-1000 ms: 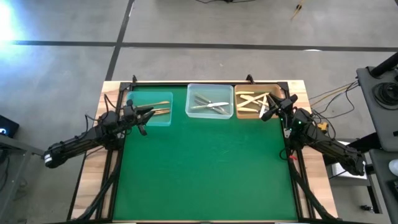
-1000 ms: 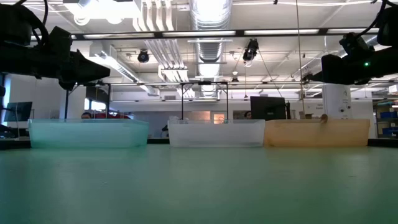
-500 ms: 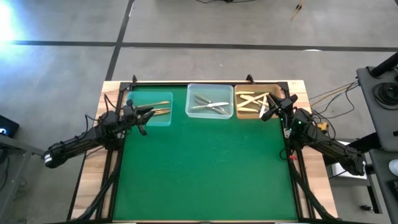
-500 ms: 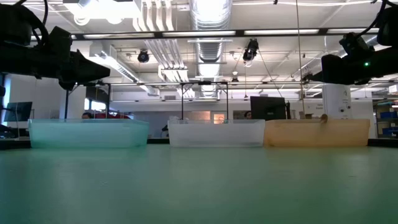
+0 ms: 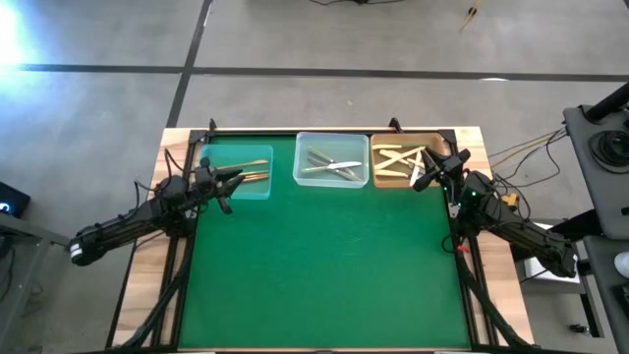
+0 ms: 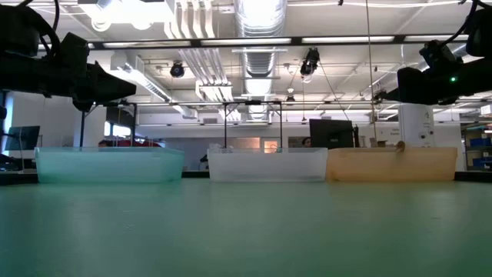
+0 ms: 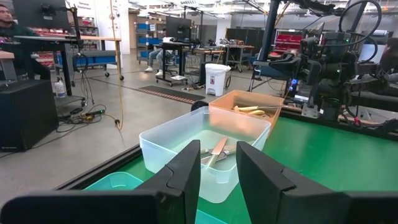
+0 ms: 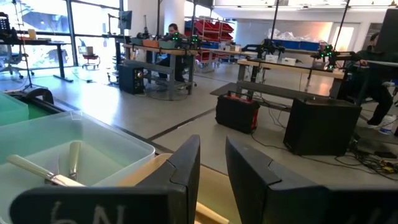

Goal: Sort silverware by color (type)
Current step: Return to Home Position

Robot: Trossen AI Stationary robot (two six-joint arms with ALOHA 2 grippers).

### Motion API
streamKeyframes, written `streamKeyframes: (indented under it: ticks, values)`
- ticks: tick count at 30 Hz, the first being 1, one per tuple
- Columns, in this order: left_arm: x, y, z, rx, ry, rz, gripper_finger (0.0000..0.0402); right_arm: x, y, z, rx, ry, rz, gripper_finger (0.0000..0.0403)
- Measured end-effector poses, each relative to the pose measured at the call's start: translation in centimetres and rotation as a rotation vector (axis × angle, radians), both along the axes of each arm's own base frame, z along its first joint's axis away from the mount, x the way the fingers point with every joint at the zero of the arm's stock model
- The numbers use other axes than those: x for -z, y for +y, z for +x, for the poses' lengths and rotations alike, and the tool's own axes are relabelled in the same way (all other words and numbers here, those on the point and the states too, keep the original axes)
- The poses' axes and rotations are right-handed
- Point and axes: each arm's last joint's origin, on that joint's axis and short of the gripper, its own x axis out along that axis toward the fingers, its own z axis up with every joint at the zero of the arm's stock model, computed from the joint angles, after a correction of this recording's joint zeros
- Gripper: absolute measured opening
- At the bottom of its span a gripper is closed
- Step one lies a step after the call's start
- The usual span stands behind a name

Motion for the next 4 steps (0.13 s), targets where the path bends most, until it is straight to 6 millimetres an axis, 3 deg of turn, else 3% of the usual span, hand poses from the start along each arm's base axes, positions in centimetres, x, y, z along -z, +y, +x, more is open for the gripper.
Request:
streamKeyframes:
  ticks: [4]
  values:
    - [0.00,0.00,0.00,0.000,0.000,0.000,0.0087,0.00,0.00,0.00,0.000,0.000,0.000,0.0068]
